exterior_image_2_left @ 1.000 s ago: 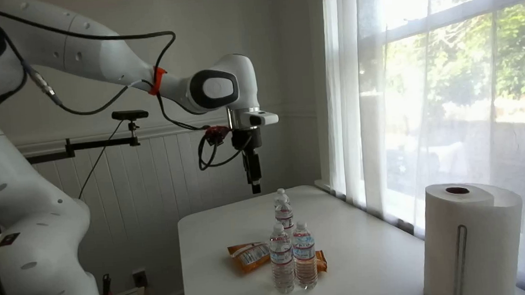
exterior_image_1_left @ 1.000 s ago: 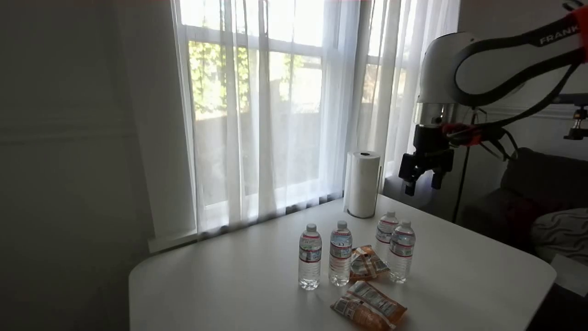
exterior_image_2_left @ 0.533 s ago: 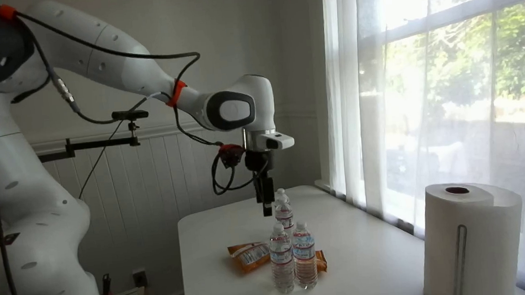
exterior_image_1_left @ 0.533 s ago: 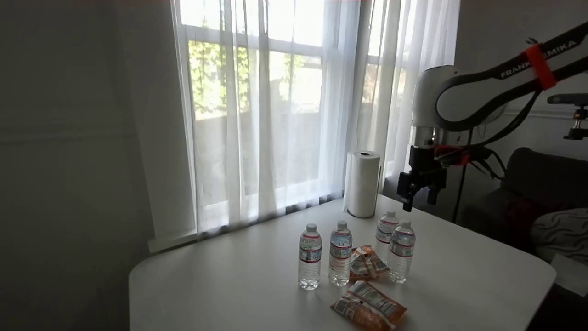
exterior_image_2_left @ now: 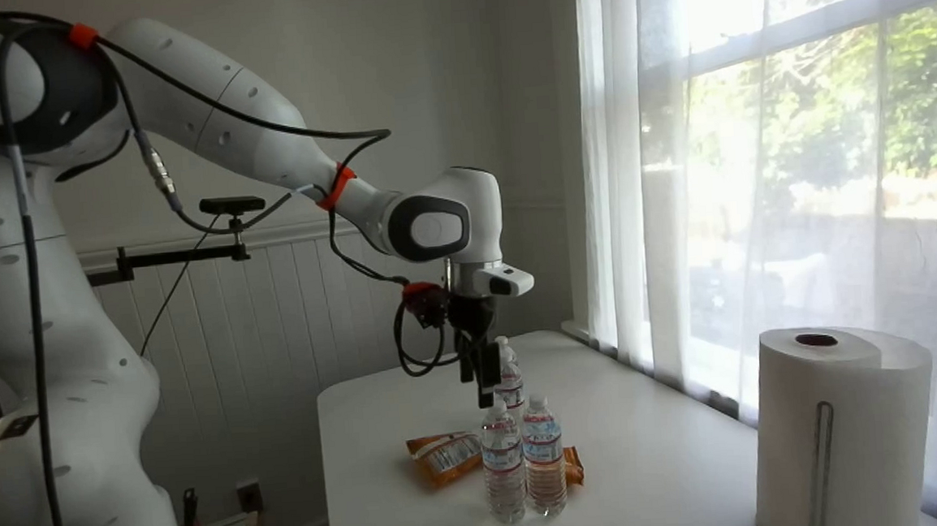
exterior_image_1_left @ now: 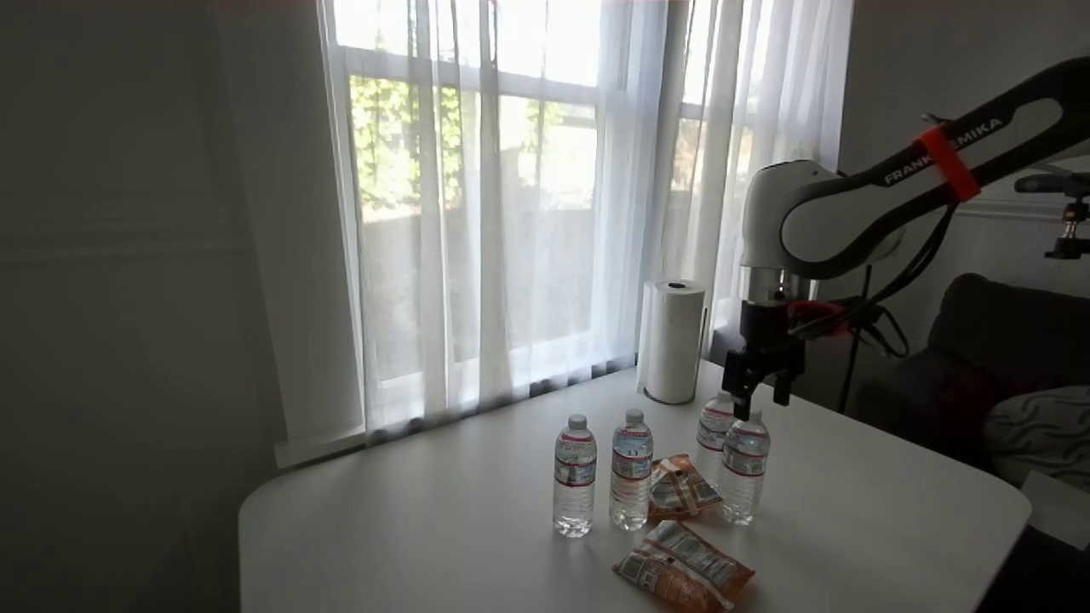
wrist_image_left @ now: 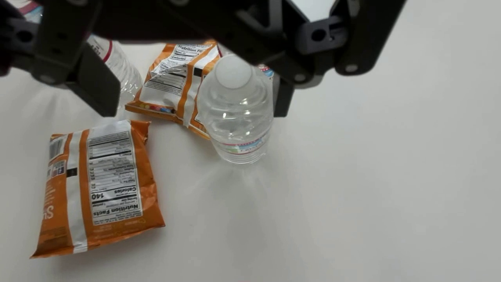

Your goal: Move two water bottles and the two packets to the right

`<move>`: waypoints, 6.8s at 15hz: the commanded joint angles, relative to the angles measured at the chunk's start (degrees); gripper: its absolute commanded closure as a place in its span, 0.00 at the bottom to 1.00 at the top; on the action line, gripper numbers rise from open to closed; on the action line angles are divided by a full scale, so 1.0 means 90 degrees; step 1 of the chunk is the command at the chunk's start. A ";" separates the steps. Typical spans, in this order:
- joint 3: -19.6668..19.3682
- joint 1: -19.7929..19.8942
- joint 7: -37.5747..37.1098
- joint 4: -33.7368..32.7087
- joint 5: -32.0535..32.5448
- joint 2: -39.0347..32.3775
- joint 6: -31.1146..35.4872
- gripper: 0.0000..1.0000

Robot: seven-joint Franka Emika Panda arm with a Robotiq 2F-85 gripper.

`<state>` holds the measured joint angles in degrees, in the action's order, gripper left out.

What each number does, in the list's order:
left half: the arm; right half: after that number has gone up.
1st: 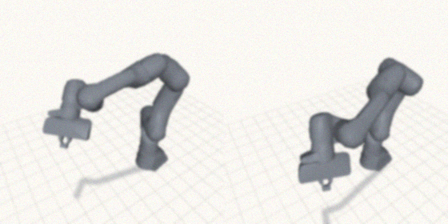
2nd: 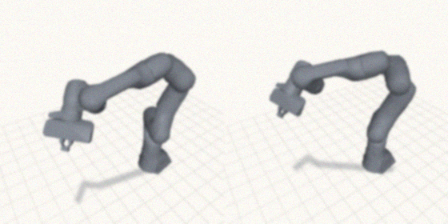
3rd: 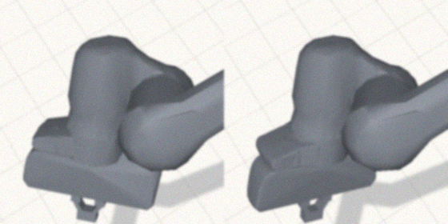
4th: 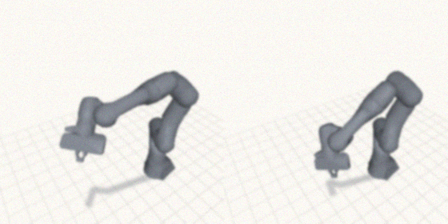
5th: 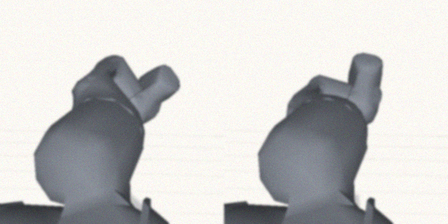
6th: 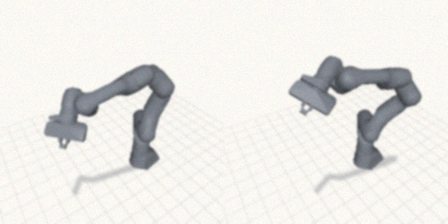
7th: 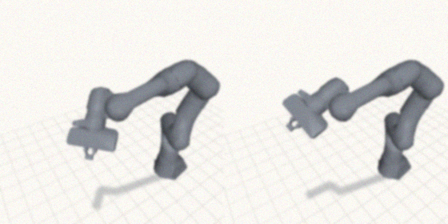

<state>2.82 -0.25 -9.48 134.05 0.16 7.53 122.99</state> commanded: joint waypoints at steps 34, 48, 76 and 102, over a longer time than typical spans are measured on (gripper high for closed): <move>-0.0204 0.0017 0.0725 0.0011 0.0421 -0.0195 0.0287 0.92; -0.0730 0.0496 0.0905 0.0227 0.0577 0.0669 -0.0194 0.92; -0.1721 0.1439 0.0563 -0.1303 0.0254 -0.0698 0.0402 0.92; -0.1943 0.2114 0.0978 -0.3541 -0.0398 -0.2944 0.0430 0.92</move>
<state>-14.93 17.66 -2.38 104.53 -1.57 -18.38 127.43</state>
